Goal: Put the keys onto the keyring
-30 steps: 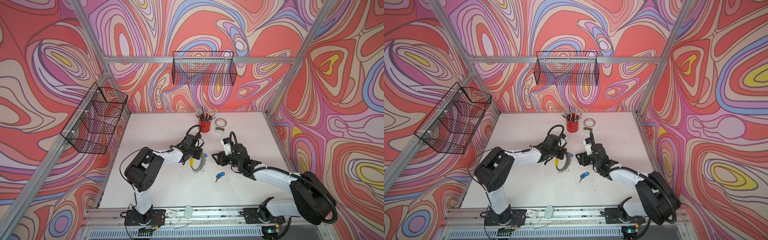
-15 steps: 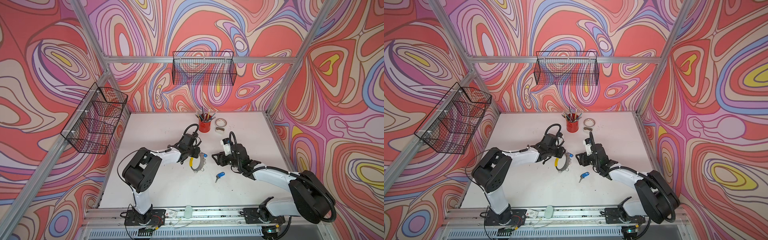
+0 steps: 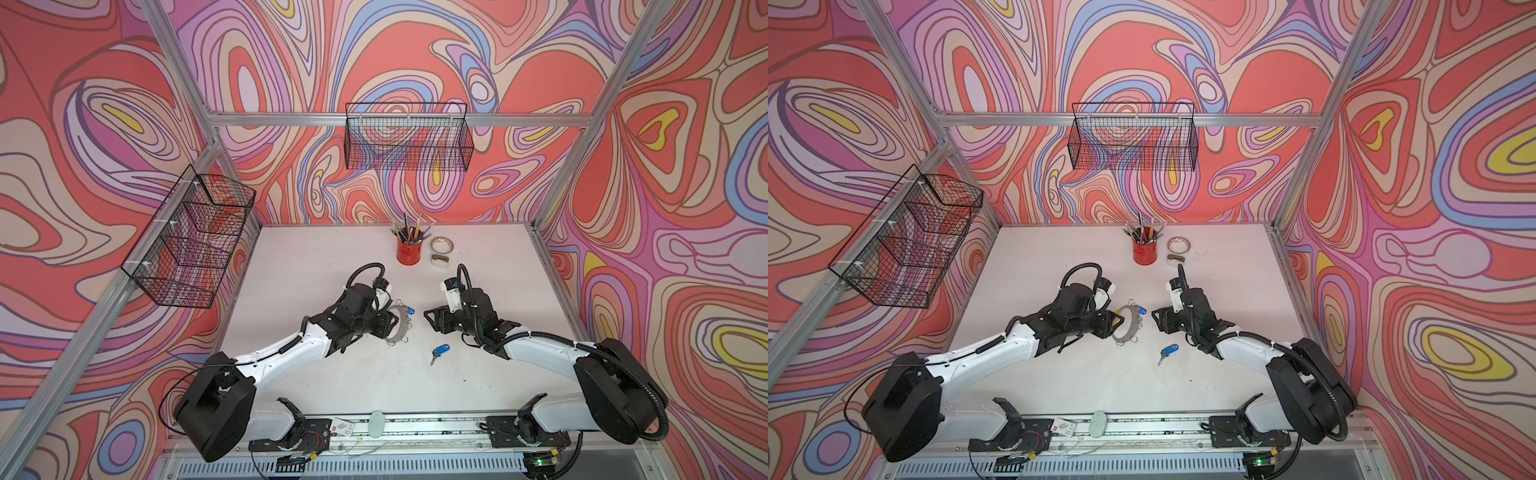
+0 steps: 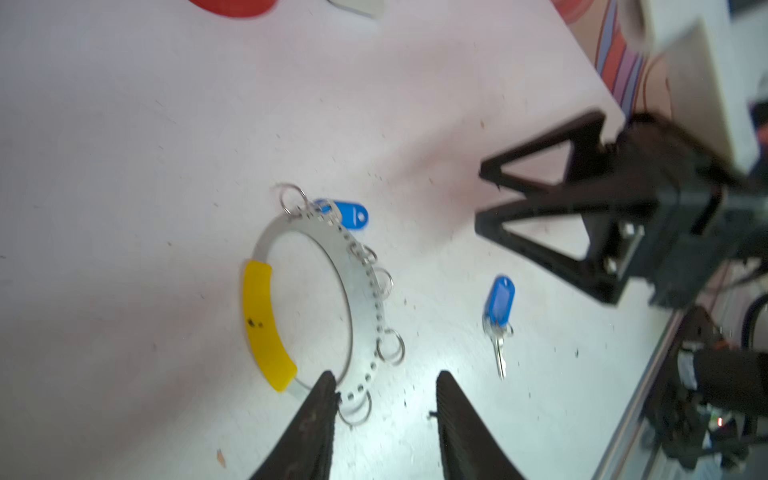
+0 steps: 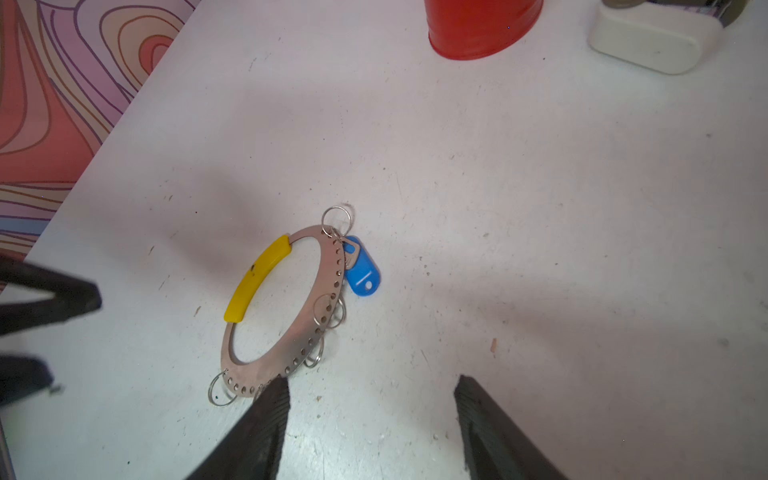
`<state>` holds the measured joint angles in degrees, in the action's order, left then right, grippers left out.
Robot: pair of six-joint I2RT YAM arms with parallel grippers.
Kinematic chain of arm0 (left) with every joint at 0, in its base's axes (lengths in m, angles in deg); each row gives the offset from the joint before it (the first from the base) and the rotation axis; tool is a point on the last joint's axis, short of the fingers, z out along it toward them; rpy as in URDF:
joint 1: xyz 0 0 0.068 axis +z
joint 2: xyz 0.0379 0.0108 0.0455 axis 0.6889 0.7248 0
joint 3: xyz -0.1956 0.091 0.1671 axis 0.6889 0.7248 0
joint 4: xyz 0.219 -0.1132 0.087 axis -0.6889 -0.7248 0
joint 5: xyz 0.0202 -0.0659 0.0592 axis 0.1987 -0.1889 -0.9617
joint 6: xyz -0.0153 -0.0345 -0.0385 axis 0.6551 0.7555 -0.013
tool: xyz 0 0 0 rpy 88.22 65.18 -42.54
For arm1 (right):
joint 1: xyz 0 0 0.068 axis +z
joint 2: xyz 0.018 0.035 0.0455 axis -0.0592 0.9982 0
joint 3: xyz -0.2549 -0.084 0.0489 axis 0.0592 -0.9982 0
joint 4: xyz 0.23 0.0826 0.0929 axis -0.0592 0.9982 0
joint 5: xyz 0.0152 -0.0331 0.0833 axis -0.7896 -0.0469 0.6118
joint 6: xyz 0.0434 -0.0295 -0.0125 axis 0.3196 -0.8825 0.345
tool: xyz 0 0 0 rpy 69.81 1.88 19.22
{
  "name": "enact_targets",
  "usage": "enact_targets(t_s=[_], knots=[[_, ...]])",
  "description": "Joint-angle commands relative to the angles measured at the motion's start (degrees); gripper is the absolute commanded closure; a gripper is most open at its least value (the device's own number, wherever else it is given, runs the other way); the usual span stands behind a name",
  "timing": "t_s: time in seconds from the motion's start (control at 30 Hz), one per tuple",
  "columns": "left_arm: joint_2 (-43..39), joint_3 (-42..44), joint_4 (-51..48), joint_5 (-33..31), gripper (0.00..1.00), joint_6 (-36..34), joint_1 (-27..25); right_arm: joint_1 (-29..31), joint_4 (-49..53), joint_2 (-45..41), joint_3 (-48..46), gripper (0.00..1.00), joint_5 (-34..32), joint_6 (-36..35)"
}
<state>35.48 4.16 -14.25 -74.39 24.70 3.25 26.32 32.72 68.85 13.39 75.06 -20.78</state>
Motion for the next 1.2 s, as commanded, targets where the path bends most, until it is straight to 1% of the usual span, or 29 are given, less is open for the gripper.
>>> enact_targets(t_s=[0.0,0.1,0.13,0.2,0.23,0.27,0.3,0.33,0.4,0.43,0.53,0.57,0.63,0.67,0.73,0.8,0.9,0.93,1.03,1.17], knots=[[-2.8,2.1,-8.0,-5.1,0.55,-16.7,-2.5,-0.1,-0.3,-2.0,0.1,0.32,-0.4,1.1],[-3.1,0.7,-10.0,-7.0,0.55,-25.3,-3.4,-0.1,-0.5,-2.9,0.1,0.32,-0.1,1.6],[-2.6,-0.2,-10.0,-6.7,0.55,-27.6,-3.6,0.0,-0.5,-3.5,-0.1,0.32,-0.1,1.8],[-0.8,-2.3,-11.4,-5.3,0.57,-29.3,-4.1,-0.1,-0.2,-4.4,-0.1,0.32,-0.5,2.0],[0.9,-3.6,-12.1,-5.4,0.56,-29.1,-4.7,-0.1,0.1,-4.9,0.0,0.32,-0.6,2.1],[2.6,-5.0,-12.7,-6.0,0.57,-25.5,-4.6,-0.1,0.5,-5.1,0.2,0.32,-0.8,2.0],[4.5,-6.8,-13.1,-7.4,0.57,-19.8,-4.0,0.0,1.2,-5.2,0.6,0.32,-1.1,1.8],[6.4,-8.6,-14.2,-6.8,0.59,-12.5,-2.7,-0.1,2.5,-5.0,1.3,0.32,-1.4,1.6],[8.9,-10.6,-15.6,-1.6,0.62,-1.5,-1.1,-0.1,4.4,-5.4,1.9,0.33,-2.0,0.9],[9.4,-10.7,-15.3,0.3,0.63,2.4,-1.1,-0.1,4.4,-5.8,1.6,0.33,-1.9,0.9],[9.8,-6.4,-6.3,6.6,0.66,19.1,-1.1,-0.1,4.4,-6.6,1.0,0.32,-2.0,0.8],[10.1,-5.3,-4.2,7.0,0.66,23.2,-1.3,0.0,4.6,-6.4,1.1,0.32,-1.9,0.8],[10.0,-2.5,0.7,5.3,0.65,32.0,-2.4,-0.1,4.7,-6.1,1.2,0.32,-1.3,0.8],[10.1,-1.2,3.1,4.9,0.65,35.2,-2.8,0.0,4.4,-6.1,1.0,0.32,-1.1,1.0],[10.9,-0.1,6.4,3.4,0.64,39.8,-3.9,0.0,3.9,-6.2,0.6,0.32,-0.6,1.4],[12.4,-0.5,6.0,0.1,0.63,43.2,-5.0,-0.1,3.6,-6.3,0.4,0.32,-0.2,1.6],[15.3,-0.6,8.6,-1.4,0.63,46.7,-5.5,-0.1,4.0,-7.1,0.1,0.32,-0.4,1.6],[16.1,-0.7,9.8,-1.4,0.64,47.1,-5.6,-0.1,4.0,-7.5,-0.1,0.32,-0.5,1.6],[18.1,-2.0,8.5,-4.2,0.66,48.8,-5.9,-0.1,4.5,-8.3,-0.3,0.32,-0.7,1.4],[20.5,-2.6,8.0,-5.7,0.69,51.4,-6.4,-0.1,5.0,-8.5,-0.5,0.32,-1.4,0.9]])
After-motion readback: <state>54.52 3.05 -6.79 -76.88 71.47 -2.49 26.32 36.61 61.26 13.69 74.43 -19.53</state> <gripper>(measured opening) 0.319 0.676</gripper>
